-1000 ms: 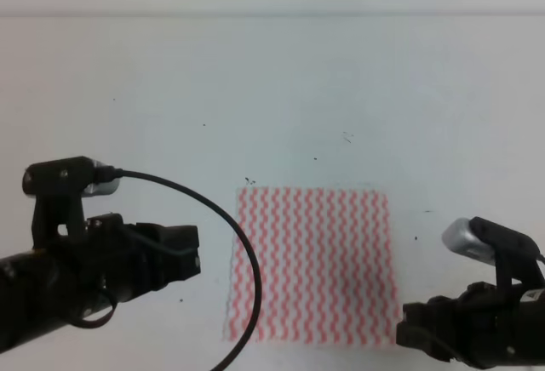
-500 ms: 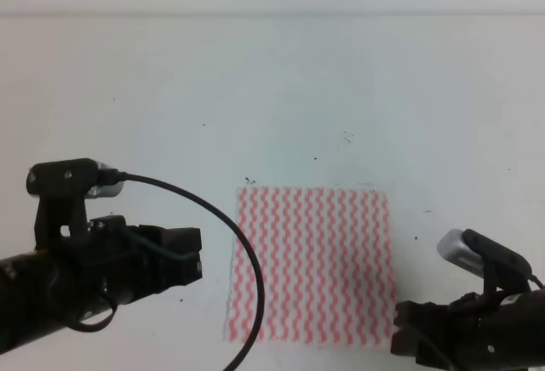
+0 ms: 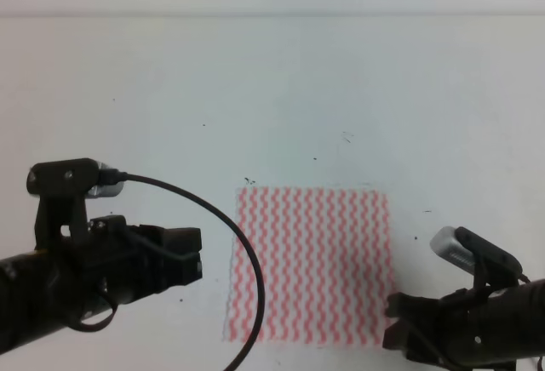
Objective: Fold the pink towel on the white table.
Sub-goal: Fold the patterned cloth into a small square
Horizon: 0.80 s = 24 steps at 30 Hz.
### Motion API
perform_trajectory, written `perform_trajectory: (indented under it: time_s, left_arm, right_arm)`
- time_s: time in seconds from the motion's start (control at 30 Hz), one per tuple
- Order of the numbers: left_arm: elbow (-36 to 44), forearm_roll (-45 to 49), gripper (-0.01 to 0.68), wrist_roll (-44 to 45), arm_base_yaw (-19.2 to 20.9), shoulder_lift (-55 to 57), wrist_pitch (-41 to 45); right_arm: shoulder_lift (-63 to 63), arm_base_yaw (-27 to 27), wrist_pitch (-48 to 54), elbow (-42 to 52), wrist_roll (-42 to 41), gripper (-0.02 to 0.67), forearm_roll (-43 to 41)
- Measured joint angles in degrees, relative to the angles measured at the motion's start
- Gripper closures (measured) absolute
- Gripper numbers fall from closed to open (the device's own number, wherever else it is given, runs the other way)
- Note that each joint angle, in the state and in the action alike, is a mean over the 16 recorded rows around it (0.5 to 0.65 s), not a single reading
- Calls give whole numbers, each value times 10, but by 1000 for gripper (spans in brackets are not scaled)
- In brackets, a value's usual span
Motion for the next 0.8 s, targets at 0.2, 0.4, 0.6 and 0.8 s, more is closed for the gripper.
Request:
perform_trajectory:
  time_s: [0.2, 0.4, 0.6, 0.8]
  left_arm:
    - [0, 0, 678, 0, 0, 0, 1]
    - [0, 0, 678, 1, 0, 0, 2]
    - [0, 0, 677, 2, 0, 0, 3]
    - [0, 0, 677, 3, 0, -1, 5]
  right_arm:
    - [12, 0, -2, -9, -2, 390, 3]
    - [20, 0, -8, -16, -7, 408, 3]
    - [31, 0, -15, -19, -11, 436, 5]
    - [42, 0, -19, -22, -13, 467, 9]
